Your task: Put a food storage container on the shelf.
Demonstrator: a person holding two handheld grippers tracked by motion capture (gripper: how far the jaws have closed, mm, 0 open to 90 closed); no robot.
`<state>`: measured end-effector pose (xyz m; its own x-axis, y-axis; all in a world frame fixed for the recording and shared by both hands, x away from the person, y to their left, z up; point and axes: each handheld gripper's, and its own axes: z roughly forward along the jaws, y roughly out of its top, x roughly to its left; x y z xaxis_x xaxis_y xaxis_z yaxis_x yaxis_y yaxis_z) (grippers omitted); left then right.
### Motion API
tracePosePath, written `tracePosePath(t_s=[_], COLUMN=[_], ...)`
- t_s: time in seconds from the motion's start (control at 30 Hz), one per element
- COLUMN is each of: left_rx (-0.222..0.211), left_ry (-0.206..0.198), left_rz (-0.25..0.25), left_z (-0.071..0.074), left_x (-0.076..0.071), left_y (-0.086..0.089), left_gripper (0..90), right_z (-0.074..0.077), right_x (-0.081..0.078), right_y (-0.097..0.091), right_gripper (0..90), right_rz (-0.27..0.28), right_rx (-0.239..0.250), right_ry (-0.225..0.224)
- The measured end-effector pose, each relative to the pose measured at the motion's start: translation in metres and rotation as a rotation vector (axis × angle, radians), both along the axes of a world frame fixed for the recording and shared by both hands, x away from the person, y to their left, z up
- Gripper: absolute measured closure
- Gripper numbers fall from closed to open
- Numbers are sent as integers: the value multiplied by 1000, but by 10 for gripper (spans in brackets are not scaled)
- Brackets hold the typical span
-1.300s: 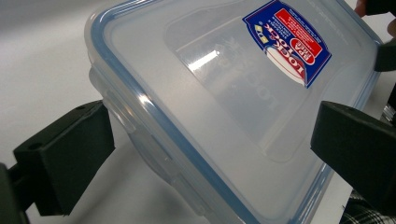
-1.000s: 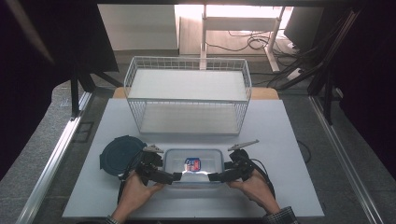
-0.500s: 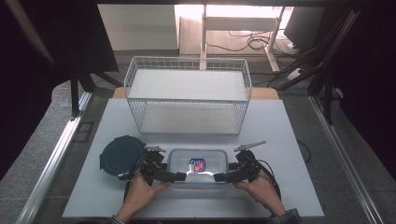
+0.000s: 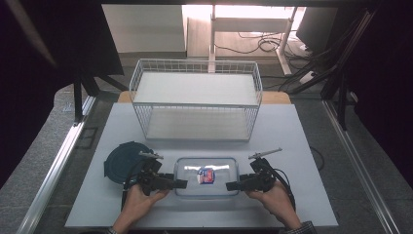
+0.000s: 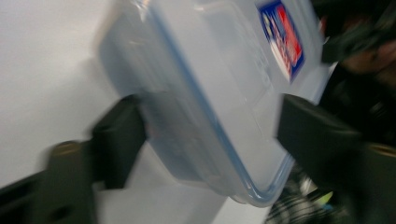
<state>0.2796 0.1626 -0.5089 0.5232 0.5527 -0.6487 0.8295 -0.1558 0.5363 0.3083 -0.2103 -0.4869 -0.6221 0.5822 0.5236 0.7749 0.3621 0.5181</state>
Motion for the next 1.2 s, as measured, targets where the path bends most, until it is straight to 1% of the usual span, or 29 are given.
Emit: tracePosePath(t_s=[0.03, 0.07, 0.1, 0.17, 0.27, 0.33, 0.4, 0.43, 0.47, 0.5, 0.53, 0.63, 0.7, 0.73, 0.8, 0.87, 0.97, 1.03, 1.13, 1.2], left_rx=[-16, -21, -10, -8, -9, -15, -31, -37, -26, -17, -10, -13, -11, -15, -37, -55, -53, -60, -68, -68], left_ry=[-1, -11, -25, -30, -50, -57, -62, -68, -76, -88, -90, -99, -125, -138, -155, -172, -195, -197, -204, -216], left_rz=[1, -5, -13, -2, 3, 9, 18, 27, 29, 34, 37, 37, 37, 41, 38, 38, 41, 41, 42, 43], left_z=[0, 1, 2, 2, 2, 3, 2, 3, 4, 6, 6, 7, 13, 16, 23, 29, 37, 40, 46, 51], left_x=[-1, -3, -5, -7, -11, -13, -14, -15, -15, -16, -15, -15, -15, -16, -15, -15, -13, -11, -7, -4], left_y=[2, 3, 3, 2, 2, 3, 4, 4, 4, 3, 3, 4, 5, 6, 9, 12, 15, 17, 20, 21], left_gripper=[423, 444, 451, 451, 457, 466, 481, 491, 498, 501, 502, 502, 502, 504, 515, 527, 532, 535, 539, 539], right_z=[3, 4, 6, 7, 9, 8, 8, 9, 10, 11, 12, 16, 19, 20, 24, 29, 35, 38, 42, 47], right_x=[-2, -3, -3, -4, -7, -10, -11, -12, -13, -14, -15, -17, -17, -17, -17, -16, -14, -11, -7, -4], right_y=[-4, -6, -9, -10, -9, -11, -13, -13, -13, -13, -12, -10, -10, -10, -11, -11, -10, -9, -7, -5], right_gripper=[383, 419, 449, 456, 466, 480, 502, 511, 519, 525, 525, 526, 526, 526, 526, 526, 526, 526, 526, 525], right_rz=[-9, -16, -27, -41, -51, -67, -84, -88, -97, -100, -100, -102, -99, -97, -90, -83, -73, -69, -65, -64], right_rx=[11, 25, 41, 50, 41, 57, 72, 74, 75, 77, 75, 68, 74, 80, 98, 113, 129, 136, 140, 141], right_ry=[-15, -27, -26, -22, -27, -22, -1, -5, -8, -27, -43, -86, -105, -117, -140, -157, -175, -190, -199, -211])
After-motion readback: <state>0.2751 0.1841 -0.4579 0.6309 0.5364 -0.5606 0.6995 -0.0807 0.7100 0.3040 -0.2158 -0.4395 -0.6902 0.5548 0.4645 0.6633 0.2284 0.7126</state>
